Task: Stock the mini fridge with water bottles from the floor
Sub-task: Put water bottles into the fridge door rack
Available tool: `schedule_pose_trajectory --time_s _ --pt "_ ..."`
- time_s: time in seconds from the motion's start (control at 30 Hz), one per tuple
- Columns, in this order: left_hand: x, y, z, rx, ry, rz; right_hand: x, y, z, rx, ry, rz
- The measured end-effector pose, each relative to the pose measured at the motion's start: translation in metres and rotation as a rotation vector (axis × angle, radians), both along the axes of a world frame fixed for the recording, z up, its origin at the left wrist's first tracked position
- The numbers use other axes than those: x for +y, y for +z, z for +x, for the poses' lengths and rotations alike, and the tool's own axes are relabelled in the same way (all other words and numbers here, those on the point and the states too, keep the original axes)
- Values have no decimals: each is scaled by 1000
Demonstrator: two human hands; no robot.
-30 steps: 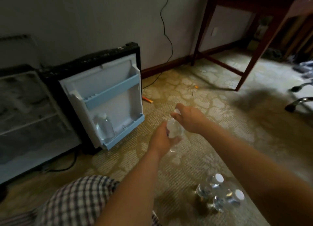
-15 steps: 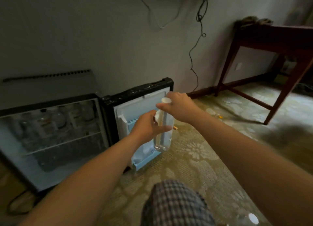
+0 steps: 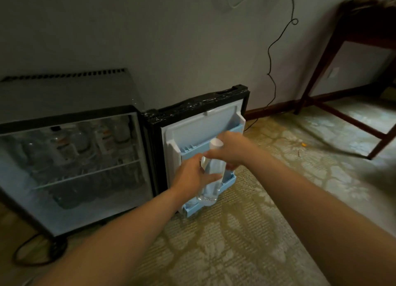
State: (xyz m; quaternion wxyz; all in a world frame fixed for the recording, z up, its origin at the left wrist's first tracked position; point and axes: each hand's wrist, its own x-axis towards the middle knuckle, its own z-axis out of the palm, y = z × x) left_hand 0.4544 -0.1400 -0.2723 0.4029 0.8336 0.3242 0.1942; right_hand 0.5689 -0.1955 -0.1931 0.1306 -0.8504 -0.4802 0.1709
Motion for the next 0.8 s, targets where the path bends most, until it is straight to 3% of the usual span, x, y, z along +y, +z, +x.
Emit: schedule_pose_trajectory --time_s 0.2,0.47,0.8 --pt "24 -35 26 118 -23 -23 19 -50 29 37 -19 25" --pt "48 -74 44 618 -81 137 36 -117 48 91 -32 6" --pt "56 -94 53 766 -120 202 69 -158 55 94 -6 -64"
